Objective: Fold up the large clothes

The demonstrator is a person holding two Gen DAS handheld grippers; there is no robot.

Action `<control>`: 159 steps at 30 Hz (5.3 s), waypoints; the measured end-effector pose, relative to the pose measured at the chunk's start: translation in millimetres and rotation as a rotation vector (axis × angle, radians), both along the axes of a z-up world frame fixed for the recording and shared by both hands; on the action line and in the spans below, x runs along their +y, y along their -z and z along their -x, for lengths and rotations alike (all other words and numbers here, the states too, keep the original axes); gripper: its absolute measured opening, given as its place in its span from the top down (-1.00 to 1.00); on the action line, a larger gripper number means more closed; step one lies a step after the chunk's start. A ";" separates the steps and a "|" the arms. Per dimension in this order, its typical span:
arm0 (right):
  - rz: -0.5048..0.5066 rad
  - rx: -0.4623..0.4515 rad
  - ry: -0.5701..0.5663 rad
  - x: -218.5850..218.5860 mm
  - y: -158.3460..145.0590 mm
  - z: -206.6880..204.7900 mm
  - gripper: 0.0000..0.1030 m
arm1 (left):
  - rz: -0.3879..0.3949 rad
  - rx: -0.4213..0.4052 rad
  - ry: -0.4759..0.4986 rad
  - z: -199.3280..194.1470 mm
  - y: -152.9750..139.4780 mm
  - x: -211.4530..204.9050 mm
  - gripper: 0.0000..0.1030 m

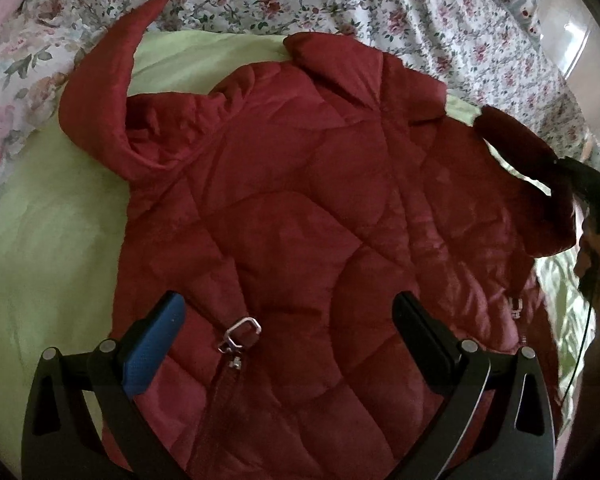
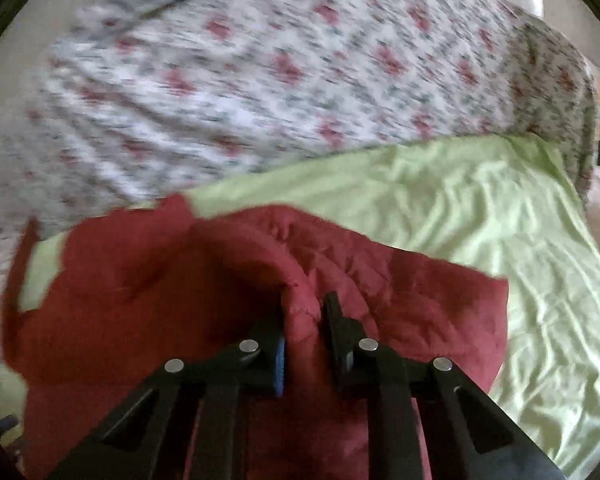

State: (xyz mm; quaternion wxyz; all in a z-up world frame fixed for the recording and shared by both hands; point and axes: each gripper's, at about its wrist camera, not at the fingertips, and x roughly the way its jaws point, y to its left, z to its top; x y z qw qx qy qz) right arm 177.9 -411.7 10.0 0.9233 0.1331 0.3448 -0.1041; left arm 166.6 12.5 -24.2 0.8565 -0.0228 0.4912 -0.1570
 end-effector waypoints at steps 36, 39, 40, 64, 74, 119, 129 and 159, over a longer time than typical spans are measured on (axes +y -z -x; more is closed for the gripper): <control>-0.085 0.113 -0.601 214.7 77.5 14.8 0.09 | 0.241 0.161 0.117 -105.7 28.4 -1.4 0.71; -0.105 0.076 -0.539 196.4 68.4 30.0 0.01 | 0.140 0.077 0.090 -100.9 19.9 10.0 0.74; -0.107 0.065 -0.504 186.8 63.6 36.8 0.01 | 0.114 0.057 0.081 -99.5 17.6 14.4 0.74; 0.045 0.161 -0.127 107.2 92.7 -1.0 0.00 | -0.084 -0.165 0.062 -58.0 -22.2 -9.8 0.44; 0.035 0.161 -0.122 105.9 88.4 -2.7 0.00 | -0.206 -0.097 0.060 -74.6 42.3 -33.9 0.33; -0.068 0.129 -0.248 141.6 47.3 60.3 -0.29 | -0.248 -0.181 -0.210 -78.1 -18.8 75.0 -0.48; -0.118 0.130 -0.355 157.2 48.7 70.9 -0.36 | -0.324 -0.217 -0.278 -134.9 -30.9 79.7 -0.63; -0.145 0.143 -0.385 160.2 59.5 71.2 -0.39 | -0.096 -0.203 -0.213 -162.8 -61.8 66.6 0.84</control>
